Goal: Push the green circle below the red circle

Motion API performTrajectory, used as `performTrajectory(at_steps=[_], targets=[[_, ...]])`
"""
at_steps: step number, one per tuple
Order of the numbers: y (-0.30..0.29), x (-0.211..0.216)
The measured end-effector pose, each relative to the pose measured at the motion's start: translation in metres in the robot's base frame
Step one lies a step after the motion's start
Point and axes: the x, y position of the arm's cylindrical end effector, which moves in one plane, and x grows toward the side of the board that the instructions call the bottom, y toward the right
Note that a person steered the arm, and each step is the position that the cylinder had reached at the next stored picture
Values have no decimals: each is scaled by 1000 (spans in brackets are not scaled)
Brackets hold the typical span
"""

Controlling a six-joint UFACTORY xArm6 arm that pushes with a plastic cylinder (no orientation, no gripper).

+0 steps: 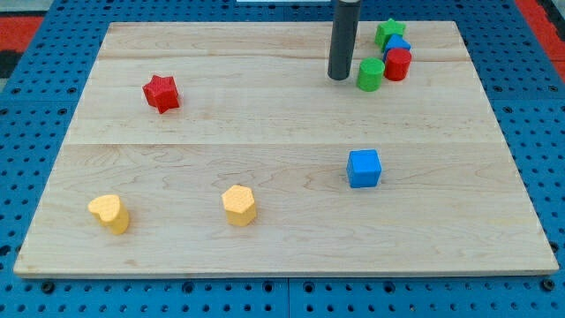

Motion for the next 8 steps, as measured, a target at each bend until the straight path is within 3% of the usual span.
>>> performTrajectory(at_steps=[1,5,8], targets=[[7,-14],[46,11],[42,64]])
